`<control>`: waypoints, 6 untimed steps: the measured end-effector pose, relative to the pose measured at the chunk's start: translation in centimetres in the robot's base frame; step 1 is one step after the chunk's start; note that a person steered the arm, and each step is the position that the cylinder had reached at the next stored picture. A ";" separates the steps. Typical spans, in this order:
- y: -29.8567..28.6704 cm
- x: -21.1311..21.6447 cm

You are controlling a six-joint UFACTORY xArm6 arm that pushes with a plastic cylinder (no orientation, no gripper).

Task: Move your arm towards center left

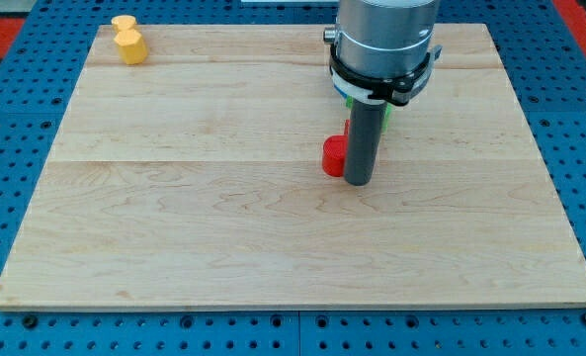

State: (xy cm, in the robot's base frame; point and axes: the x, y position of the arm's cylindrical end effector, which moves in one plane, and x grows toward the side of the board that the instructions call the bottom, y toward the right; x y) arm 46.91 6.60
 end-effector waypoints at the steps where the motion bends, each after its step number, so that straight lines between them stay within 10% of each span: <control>1: -2.6 1.0; 3: -12.9 0.9; 6: -18.9 -11.9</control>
